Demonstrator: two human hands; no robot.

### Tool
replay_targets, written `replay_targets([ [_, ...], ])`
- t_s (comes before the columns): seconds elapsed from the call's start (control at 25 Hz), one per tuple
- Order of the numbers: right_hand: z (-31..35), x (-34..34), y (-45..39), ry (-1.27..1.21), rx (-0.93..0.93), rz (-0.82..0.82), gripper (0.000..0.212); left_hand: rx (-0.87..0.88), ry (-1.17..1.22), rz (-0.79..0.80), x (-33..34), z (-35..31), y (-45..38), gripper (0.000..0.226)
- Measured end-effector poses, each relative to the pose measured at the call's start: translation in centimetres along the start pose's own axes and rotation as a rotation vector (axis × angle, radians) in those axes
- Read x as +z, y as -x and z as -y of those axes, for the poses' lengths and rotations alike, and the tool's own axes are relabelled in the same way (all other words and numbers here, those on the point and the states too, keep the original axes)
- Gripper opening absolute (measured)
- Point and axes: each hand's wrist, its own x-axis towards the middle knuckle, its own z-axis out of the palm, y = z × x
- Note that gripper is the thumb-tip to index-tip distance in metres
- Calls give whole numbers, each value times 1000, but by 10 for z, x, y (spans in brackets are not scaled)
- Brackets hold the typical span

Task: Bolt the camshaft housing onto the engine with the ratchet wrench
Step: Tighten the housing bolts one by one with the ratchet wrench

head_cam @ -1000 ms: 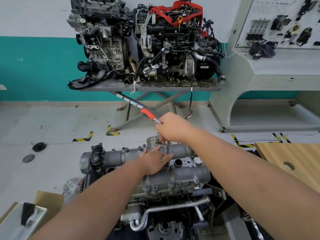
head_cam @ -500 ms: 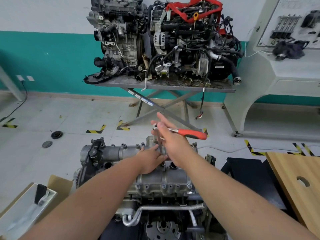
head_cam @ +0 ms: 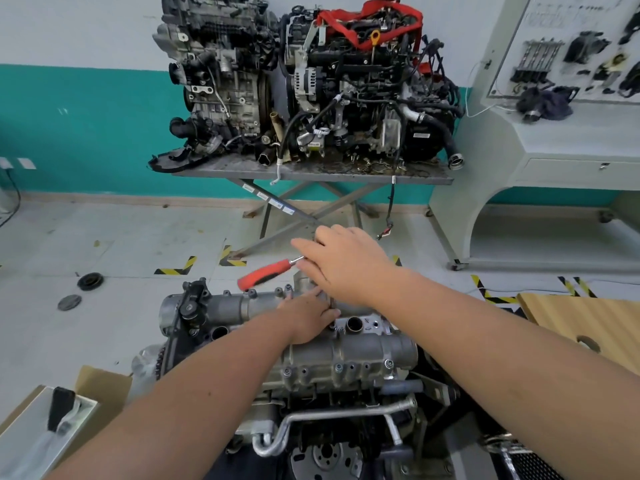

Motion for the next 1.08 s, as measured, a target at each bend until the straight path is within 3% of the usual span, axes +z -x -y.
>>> replay_targets([
  [0.12, -3, -14, -16, -251, 147, 108, 32, 4, -94, 50, 5, 5, -8, 49],
  [0.2, -7, -16, -22, -682, 397, 209, 29, -5, -92, 27, 9, 8, -13, 52],
  [0.24, -5, -14, -22, -1017, 571, 213, 23, -6, -71, 10, 12, 7, -12, 53],
  [0.32, 5, -5, -16, -1723, 866, 114, 13, 9, -46, -23, 14, 8, -12, 52],
  [0.36, 10, -1, -14, -2007, 963, -21, 9, 19, -37, -31, 15, 8, -13, 51],
  [0.44, 14, 13, -11, -2283, 1021, -277, 7, 23, -16, -31, 15, 9, -14, 51],
  [0.52, 17, 29, -4, -2113, 898, -380, 21, 12, -15, -14, 15, 11, -14, 50],
  [0.6, 19, 43, 5, -1689, 671, -398, 34, -1, -1, -19, 14, 11, -15, 48],
  [0.72, 12, 56, 9, -995, 290, -661, 41, 12, 17, -48, 14, 9, -13, 37],
  [0.8, 8, 57, 7, -617, 122, -710, 42, 69, 86, -114, 17, 8, -12, 43],
  [0.92, -2, 44, 13, -348, 23, -545, 46, 108, 122, -150, 16, 7, -9, 44],
  [1.08, -13, 32, 19, -232, -28, -287, 57, 44, 104, -78, 13, 7, -9, 42],
])
